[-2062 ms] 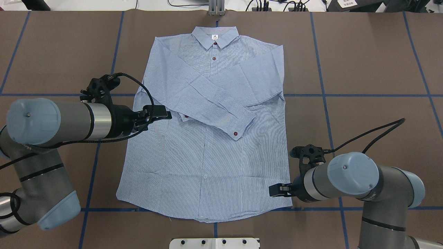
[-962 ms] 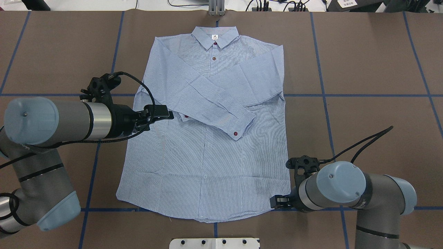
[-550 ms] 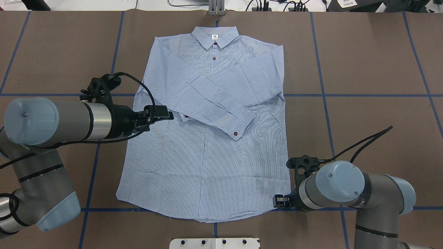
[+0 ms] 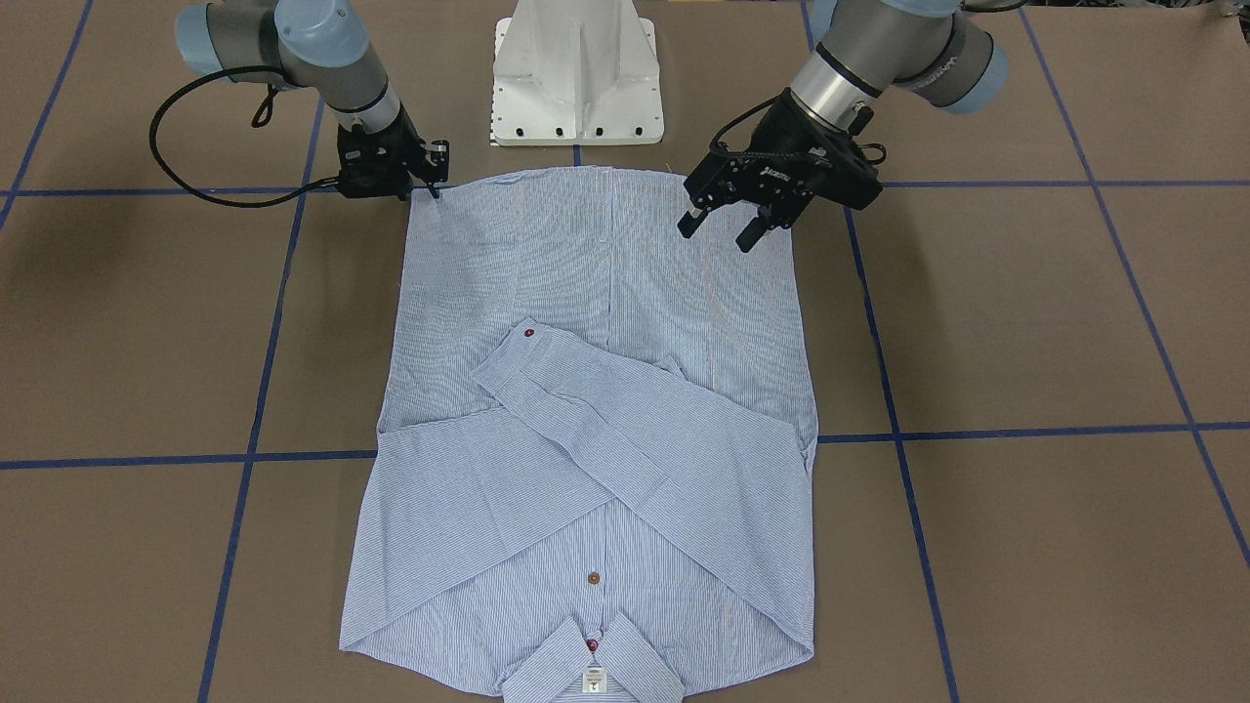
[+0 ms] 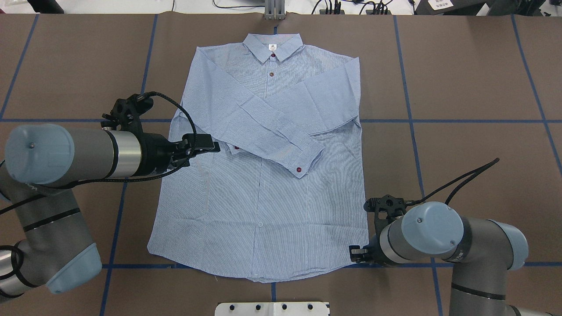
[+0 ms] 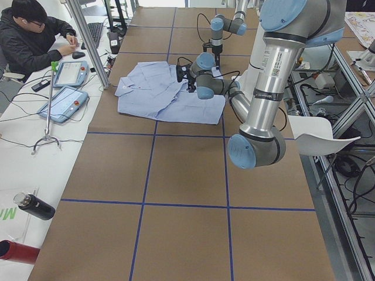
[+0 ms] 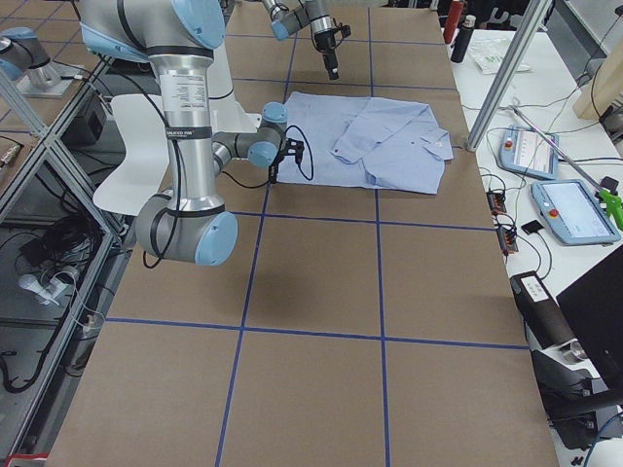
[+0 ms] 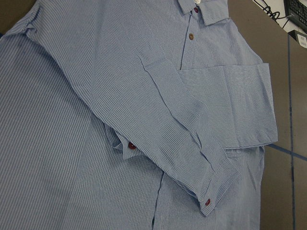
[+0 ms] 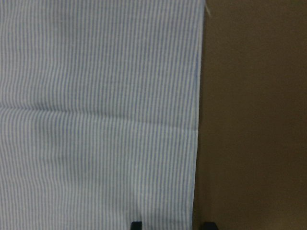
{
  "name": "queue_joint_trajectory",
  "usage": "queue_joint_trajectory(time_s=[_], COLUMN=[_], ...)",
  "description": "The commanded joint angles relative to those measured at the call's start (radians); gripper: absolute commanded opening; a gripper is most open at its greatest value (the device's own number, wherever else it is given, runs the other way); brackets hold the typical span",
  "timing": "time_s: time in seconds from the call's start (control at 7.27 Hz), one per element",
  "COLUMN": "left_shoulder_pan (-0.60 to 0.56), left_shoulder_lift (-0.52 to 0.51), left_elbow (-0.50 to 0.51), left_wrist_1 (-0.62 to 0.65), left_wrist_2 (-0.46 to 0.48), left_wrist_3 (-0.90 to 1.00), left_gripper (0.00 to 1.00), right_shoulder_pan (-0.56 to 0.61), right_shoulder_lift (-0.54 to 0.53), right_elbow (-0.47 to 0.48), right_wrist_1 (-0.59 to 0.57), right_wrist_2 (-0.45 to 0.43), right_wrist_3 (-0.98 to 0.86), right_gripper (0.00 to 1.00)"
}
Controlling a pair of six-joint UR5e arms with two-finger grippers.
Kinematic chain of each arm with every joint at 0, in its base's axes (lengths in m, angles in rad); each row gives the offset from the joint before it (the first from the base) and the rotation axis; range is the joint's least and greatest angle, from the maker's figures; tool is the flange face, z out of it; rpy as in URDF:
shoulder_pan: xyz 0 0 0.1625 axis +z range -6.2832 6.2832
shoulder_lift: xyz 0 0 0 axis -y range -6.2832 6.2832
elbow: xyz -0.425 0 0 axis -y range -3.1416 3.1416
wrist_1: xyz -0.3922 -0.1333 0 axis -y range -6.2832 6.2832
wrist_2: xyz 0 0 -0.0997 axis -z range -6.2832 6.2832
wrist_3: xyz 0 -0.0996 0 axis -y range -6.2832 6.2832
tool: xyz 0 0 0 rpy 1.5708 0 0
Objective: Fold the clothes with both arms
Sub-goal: 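Position the right gripper at the hem corner nearest it while the left gripper holds still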
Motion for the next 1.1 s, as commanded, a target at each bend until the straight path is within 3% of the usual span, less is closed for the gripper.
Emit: queue_joint_trajectory(time_s=[0.0,0.14,0.27,0.96], left_shoulder_pan=[0.000,0.000,0.000,0.002], left_shoulder_lift=[0.000,-0.001,-0.001,0.006], left_elbow=[0.000,-0.003,-0.003,-0.018], left_wrist_1=[0.000,0.000,0.001,0.003], left_wrist_2=[0.000,0.000,0.000,0.002], left_wrist_3=[-0.001,-0.001,-0.001,-0.021], left_gripper=[0.99,0.99,0.99,0.99], right_shoulder_pan=[0.000,0.005,0.008,0.029], right_shoulder_lift=[0.000,0.000,0.000,0.000], right_elbow=[-0.004,-0.004,-0.004,0.031], right_wrist_1=[0.000,0.000,0.000,0.000], right_wrist_2=[-0.001,-0.001,0.000,0.024], right_wrist_3=[0.000,0.000,0.000,0.000], right_gripper=[0.41,0.26,0.02,0.00])
